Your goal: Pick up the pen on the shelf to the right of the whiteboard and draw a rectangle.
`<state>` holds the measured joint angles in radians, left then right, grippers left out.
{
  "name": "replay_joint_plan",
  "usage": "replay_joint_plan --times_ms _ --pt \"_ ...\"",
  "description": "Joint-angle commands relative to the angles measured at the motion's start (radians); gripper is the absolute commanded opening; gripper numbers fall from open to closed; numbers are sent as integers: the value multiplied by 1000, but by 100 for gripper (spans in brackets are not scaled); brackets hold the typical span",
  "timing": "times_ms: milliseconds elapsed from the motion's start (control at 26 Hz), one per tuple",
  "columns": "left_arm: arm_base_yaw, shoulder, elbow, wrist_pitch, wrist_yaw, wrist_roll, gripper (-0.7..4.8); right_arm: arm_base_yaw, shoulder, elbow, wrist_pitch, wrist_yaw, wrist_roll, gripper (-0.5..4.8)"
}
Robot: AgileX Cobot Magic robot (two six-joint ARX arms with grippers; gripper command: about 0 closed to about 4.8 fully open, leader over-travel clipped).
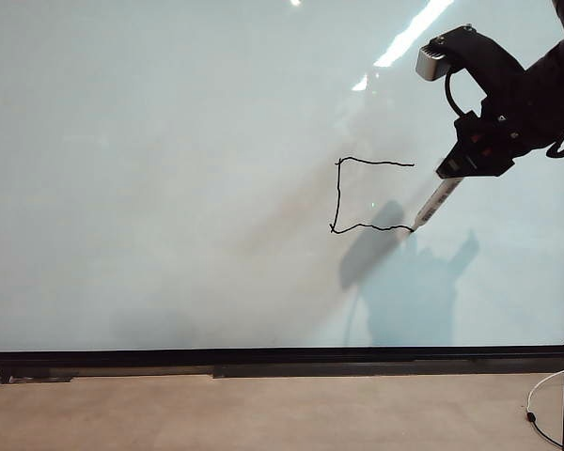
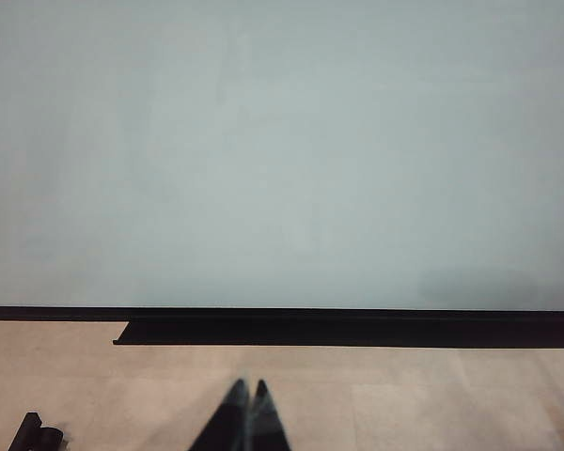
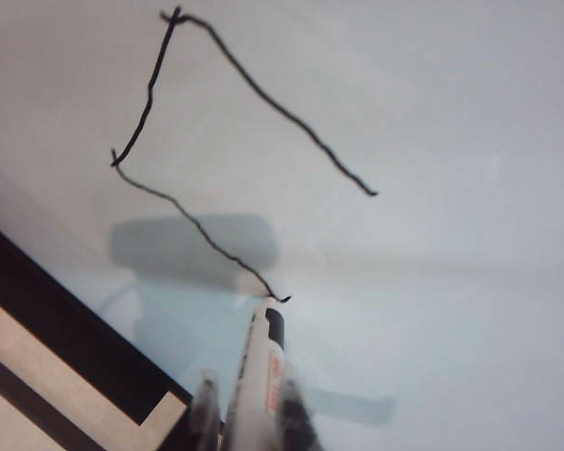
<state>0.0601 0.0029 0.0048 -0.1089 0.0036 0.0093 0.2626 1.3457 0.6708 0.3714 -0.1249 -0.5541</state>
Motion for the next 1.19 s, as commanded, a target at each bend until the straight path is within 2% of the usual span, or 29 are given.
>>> replay_joint_plan --times_ms 38,1193 --pt "1 0 2 13 0 1 -5 0 -5 5 43 21 -1 -5" --pt "1 0 2 13 0 1 -4 2 -117 6 64 38 -8 -5"
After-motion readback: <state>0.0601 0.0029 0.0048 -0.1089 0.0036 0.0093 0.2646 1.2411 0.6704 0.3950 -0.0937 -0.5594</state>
